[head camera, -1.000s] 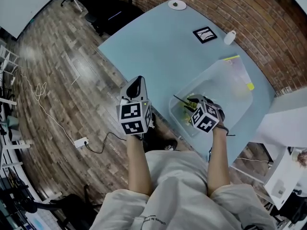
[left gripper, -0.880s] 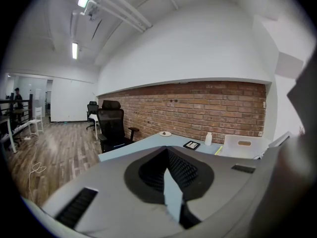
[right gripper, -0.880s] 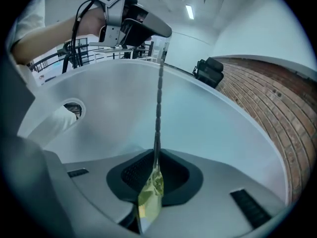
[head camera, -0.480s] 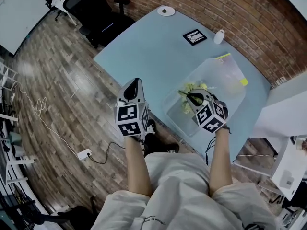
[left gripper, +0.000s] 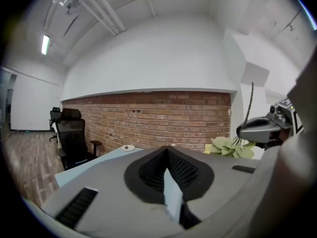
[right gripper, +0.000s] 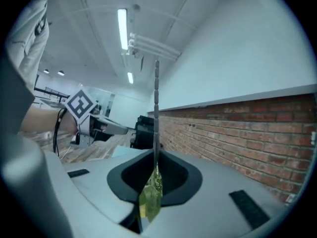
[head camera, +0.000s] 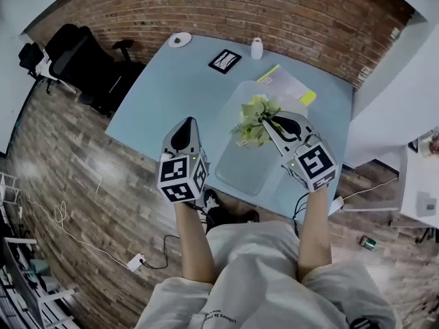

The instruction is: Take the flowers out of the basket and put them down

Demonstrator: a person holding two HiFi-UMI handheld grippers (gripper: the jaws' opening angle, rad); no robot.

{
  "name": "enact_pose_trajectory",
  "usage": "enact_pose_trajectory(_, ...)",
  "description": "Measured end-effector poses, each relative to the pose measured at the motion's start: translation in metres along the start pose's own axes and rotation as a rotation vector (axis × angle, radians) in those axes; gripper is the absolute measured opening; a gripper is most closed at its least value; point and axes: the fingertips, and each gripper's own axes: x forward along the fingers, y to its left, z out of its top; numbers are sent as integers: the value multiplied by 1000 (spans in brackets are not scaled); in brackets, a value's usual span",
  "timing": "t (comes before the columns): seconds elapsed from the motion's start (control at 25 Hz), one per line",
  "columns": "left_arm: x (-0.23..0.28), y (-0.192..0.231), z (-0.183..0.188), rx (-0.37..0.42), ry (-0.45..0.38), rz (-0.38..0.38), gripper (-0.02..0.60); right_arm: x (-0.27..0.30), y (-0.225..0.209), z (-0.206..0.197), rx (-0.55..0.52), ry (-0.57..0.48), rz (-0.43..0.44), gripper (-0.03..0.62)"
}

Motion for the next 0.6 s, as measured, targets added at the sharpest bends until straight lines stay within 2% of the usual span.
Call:
enact_pose_trajectory(0.2, 22, -58, 14, 31, -20, -104, 18, -71, -54, 27, 155, -187, -144, 49)
enact_pose_trajectory(0.32, 33, -95, 15, 36, -14, -179, 20, -116, -77, 34, 211, -257, -219, 49)
enact_pose_trajectory(0.44, 44, -132, 16, 52, -6, -252, 18, -155, -98, 26, 207, -256, -330, 49)
enact_pose_trajectory(0.6, 52, -174, 19, 70, -8, -323, 18, -187, -114, -1, 203, -186, -438, 49)
